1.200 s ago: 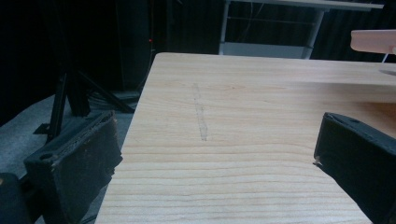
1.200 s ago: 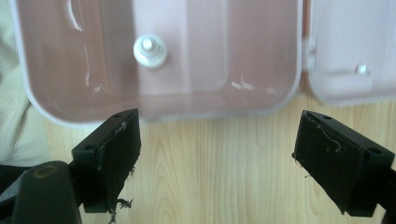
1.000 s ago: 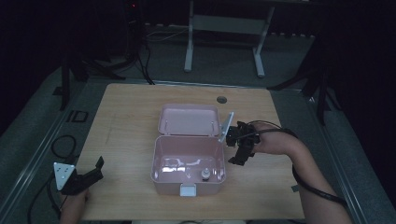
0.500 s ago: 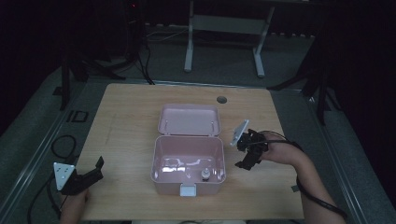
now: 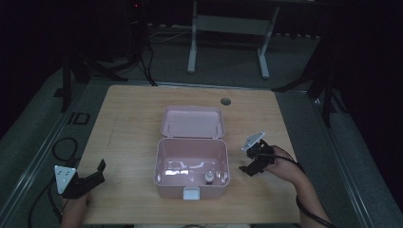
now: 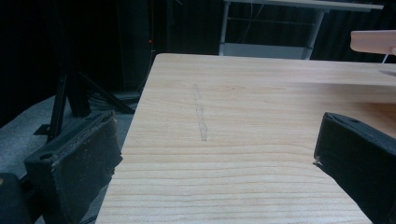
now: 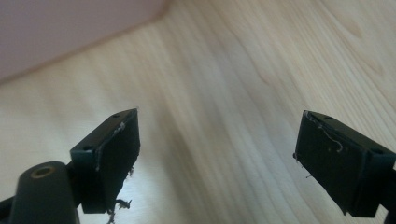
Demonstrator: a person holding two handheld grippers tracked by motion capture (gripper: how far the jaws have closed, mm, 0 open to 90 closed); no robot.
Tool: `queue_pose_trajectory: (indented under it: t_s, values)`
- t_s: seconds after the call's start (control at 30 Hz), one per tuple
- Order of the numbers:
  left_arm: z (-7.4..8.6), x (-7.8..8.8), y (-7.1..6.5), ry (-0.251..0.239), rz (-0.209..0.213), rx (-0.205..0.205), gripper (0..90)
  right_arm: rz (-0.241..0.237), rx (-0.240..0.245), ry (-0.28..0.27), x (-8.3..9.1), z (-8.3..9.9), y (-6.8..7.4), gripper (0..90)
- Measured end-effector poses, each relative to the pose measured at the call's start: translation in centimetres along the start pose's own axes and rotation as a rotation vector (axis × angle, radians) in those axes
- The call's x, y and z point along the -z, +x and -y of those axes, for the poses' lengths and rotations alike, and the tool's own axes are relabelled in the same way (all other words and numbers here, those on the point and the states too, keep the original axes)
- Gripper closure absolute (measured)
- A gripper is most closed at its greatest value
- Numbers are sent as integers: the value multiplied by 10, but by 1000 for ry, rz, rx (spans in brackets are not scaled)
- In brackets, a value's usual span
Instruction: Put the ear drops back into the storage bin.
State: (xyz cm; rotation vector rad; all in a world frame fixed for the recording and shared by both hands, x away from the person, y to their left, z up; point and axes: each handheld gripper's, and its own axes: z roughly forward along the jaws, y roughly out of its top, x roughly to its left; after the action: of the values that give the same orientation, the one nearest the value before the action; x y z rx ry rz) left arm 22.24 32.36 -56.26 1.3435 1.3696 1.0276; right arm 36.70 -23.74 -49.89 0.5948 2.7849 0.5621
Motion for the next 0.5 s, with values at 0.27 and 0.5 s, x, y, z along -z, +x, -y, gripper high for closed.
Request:
queue_pose_trajectory:
  t_s: [0.27, 0.5]
  values:
    - [0, 0, 0, 0, -2, 0, 5, 90, -134, -113, -7, 24, -4, 135]
    - [0, 0, 0, -2, -3, 2, 5, 183, -252, -172, -9, 43, -6, 136]
